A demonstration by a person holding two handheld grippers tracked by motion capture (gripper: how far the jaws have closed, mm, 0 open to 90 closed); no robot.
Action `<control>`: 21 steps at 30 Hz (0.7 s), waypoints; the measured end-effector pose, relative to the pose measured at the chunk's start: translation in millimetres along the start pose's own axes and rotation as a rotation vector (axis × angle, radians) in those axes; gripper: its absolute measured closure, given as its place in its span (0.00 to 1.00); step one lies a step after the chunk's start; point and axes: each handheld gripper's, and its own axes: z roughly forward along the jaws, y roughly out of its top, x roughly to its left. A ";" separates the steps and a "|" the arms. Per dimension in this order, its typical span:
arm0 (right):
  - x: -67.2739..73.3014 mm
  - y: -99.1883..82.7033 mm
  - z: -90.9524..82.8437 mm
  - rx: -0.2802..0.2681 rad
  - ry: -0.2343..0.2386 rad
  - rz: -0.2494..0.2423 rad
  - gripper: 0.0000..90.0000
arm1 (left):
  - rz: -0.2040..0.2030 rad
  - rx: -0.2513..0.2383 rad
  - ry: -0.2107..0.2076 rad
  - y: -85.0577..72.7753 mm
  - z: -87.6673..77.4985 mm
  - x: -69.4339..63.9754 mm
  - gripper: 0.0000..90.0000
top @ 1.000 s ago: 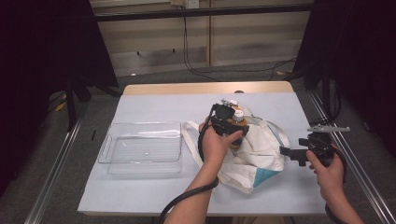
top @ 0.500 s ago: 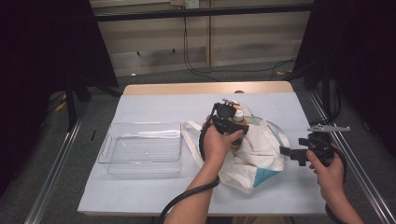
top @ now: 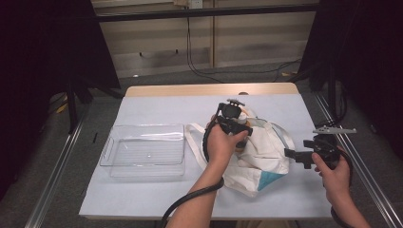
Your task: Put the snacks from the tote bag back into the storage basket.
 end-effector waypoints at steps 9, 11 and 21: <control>1.3 1.5 -1.0 -0.005 0.002 -0.002 0.05 | 0.000 0.059 -0.019 7.4 -9.8 4.4 0.34; 1.1 1.4 -1.1 -0.007 0.005 -0.001 0.05 | 0.003 0.069 -0.015 10.1 -12.6 3.6 0.34; 0.7 1.1 -1.7 -0.015 0.012 -0.002 0.05 | 0.010 0.131 -0.018 21.5 -24.0 3.5 0.34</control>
